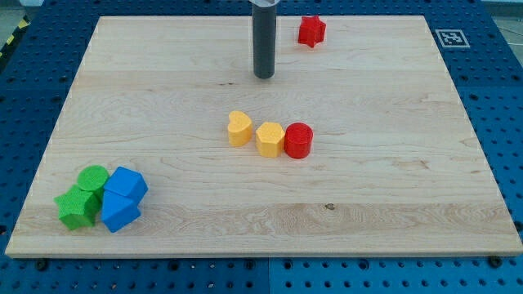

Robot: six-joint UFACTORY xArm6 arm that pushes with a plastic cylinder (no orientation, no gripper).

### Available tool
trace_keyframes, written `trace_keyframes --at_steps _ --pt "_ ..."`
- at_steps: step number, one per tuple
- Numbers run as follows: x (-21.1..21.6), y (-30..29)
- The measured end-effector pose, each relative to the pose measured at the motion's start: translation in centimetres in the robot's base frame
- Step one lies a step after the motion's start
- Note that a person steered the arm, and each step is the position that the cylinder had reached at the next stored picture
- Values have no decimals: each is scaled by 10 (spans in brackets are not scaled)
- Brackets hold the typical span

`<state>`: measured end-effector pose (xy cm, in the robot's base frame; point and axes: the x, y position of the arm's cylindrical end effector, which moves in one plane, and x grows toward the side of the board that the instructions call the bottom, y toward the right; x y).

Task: Move your arm to the top centre of the board

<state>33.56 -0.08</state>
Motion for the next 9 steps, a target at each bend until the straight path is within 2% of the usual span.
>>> trace_keyframes --at_steps 9 --pt "-50 0"
